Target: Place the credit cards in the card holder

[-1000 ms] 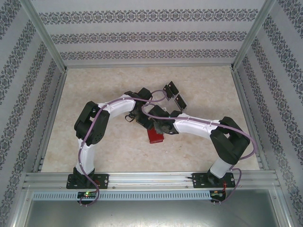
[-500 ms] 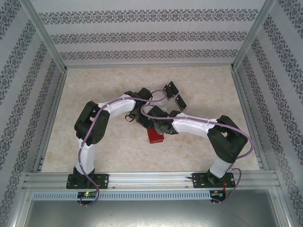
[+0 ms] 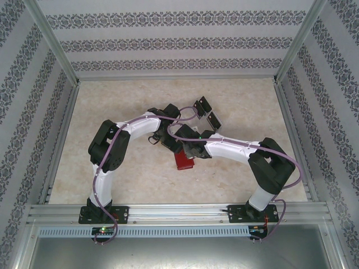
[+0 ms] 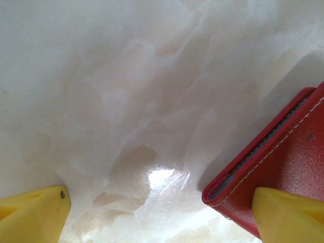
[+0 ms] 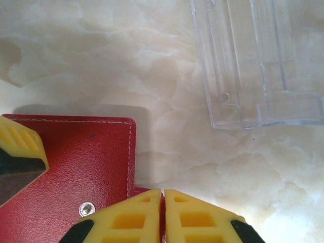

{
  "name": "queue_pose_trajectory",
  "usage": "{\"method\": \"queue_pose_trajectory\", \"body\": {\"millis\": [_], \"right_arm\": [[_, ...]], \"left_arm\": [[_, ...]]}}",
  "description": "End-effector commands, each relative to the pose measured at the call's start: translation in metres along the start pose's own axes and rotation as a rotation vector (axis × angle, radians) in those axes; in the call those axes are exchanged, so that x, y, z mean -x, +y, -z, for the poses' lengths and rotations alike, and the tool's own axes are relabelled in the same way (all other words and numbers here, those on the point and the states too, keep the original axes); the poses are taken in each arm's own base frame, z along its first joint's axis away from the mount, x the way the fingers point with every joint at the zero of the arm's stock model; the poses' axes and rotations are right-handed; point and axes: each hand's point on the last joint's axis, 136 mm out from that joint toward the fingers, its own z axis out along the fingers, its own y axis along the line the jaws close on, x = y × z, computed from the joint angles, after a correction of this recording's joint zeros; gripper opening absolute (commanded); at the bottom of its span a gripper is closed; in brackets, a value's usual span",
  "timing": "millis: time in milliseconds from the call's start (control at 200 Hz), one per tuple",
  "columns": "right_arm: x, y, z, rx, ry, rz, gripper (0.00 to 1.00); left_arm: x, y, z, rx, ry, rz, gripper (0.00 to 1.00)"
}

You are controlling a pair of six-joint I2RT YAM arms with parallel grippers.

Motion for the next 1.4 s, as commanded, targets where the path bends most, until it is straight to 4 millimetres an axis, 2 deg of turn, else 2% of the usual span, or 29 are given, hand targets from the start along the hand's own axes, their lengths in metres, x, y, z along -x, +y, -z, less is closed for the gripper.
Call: {"method": "queue_pose_trajectory", "body": {"millis": [0, 440, 954, 1164, 1394], "right_arm": [[0.006, -0.001, 0.013, -0.009, -0.031, 0.019, 0.12], [0.000, -0.004, 0.012, -0.017, -0.015, 0.030, 0.20], [-0.009, -0.007, 0.013, -0.005, 0.000, 0.024, 0.19], [-0.003, 0.006, 0.017, 0.035, -0.011, 0.026, 0.27], [-0.004, 0.014, 0.012, 0.033, 0.000, 0.044, 0.29]], "left_arm": [[-0.009, 0.002, -0.020, -0.014, 0.058, 0.015, 0.93], [-0.009, 0.002, -0.021, -0.012, 0.059, 0.014, 0.92], [-0.010, 0.003, -0.022, -0.011, 0.063, 0.016, 0.92], [-0.010, 0.003, -0.022, -0.014, 0.065, 0.016, 0.92], [-0.010, 0.003, -0.023, -0.012, 0.065, 0.017, 0.92]]}}
